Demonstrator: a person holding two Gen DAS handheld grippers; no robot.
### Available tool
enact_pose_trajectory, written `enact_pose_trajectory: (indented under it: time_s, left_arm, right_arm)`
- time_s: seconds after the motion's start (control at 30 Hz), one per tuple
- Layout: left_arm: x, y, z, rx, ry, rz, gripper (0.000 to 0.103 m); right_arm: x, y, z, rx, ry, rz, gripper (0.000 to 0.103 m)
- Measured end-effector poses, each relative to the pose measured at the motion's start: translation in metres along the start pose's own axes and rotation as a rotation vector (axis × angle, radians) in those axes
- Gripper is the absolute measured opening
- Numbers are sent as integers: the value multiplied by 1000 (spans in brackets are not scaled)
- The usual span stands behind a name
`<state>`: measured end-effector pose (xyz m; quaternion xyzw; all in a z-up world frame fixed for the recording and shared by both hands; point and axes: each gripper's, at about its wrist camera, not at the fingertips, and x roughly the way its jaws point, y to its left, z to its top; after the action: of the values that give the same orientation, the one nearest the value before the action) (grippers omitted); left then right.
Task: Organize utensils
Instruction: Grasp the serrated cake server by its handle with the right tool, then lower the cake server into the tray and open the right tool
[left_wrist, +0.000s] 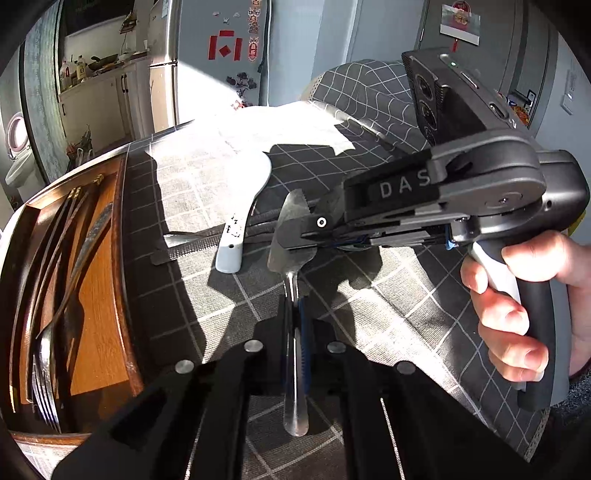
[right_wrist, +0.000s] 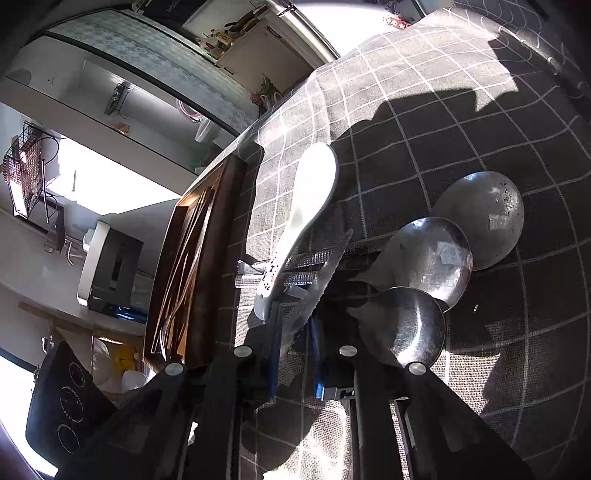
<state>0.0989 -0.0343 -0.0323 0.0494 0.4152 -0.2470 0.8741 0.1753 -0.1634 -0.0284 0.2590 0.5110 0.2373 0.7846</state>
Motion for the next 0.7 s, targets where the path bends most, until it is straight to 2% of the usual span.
enact_pose_trajectory:
  time_s: [0.13,0.17,0.2,0.3,0.37,0.43,0.6,0.7]
  left_arm:
    - [-3,-5,-3,25,-3,-10,14]
    - [-3,-5,-4,25,-4,-16,21]
    - [-4,-6,-5,24,-7,-21,24]
    - [-10,-6,-5,14,-20,-61,25]
    - [-15,-4,-4,12,-28,-76,25]
    - [-21,-3,-5,14,-48,-62,12]
    - [-48,18,-4,-26,-72,-10,11]
    - [-72,40,-5,-54,-86,66,10]
  right_arm:
    - [-12,4,-1,-1,-24,59,5]
    - [-17,6,0,-2,-34,72,4]
    - [-23,10,2,-8,-45,84,3]
    - [-33,21,8,-13,-65,114,0]
    - [-38,27,11,-12,-78,132,0]
    - [-40,34,12,-14,-83,152,0]
    - [-33,62,20,-30,-62,205,0]
    - [-13,90,30,-49,-24,251,1]
